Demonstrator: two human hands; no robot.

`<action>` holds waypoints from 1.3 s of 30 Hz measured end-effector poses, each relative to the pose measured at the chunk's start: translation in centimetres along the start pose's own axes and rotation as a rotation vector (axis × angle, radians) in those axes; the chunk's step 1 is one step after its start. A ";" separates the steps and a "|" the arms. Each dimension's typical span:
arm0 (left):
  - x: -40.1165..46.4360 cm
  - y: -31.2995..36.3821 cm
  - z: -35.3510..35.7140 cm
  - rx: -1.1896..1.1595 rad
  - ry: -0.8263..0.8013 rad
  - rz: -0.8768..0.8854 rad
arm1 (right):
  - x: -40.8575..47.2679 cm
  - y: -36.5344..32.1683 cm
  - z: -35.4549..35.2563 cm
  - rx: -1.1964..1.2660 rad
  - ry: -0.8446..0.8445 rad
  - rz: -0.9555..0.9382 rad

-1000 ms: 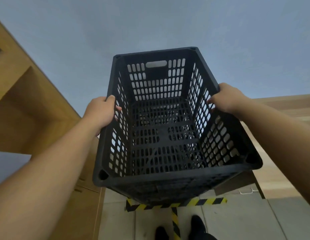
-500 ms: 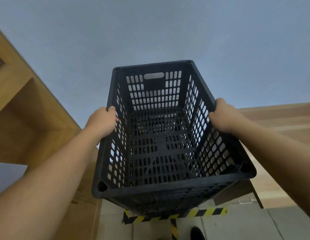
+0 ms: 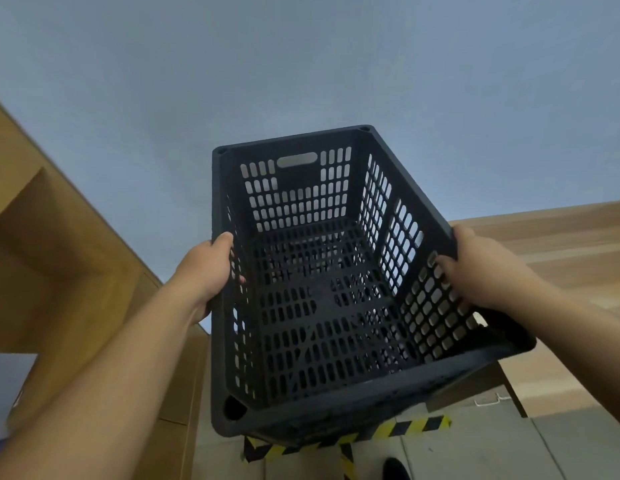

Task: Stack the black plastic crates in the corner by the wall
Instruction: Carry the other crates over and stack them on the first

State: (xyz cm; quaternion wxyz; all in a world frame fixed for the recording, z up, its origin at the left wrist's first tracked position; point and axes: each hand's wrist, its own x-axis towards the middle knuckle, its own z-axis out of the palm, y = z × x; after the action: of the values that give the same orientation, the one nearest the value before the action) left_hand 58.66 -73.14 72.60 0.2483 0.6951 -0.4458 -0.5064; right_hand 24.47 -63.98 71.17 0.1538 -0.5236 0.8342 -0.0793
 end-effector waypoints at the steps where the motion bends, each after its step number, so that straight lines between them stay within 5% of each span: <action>1: -0.1 -0.2 0.2 -0.009 0.004 0.001 | 0.3 0.3 -0.1 -0.008 0.001 -0.013; 18: -3.8 -5.1 6.1 -0.182 0.227 -0.082 | 9.6 1.4 -4.0 -0.153 -0.084 -0.316; 25: -5.4 -3.5 6.6 -0.038 0.190 -0.111 | 9.5 1.7 -3.6 -0.288 -0.007 -0.260; 29: -4.4 -3.3 5.1 0.021 0.256 0.053 | 7.9 1.4 -3.4 -0.336 0.008 -0.199; 34: -1.1 -0.6 2.0 0.467 0.409 0.359 | 0.8 0.2 -1.7 -0.313 -0.023 -0.143; 39: 4.5 3.8 -0.2 0.987 0.257 0.601 | -7.2 -2.0 0.5 -0.208 0.009 -0.053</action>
State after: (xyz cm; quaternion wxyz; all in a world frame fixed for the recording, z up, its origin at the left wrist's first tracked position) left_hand 57.81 -78.90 73.55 0.0799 0.6275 -0.7723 -0.0583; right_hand 29.21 -58.35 72.54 0.0927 -0.5583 0.8245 0.0012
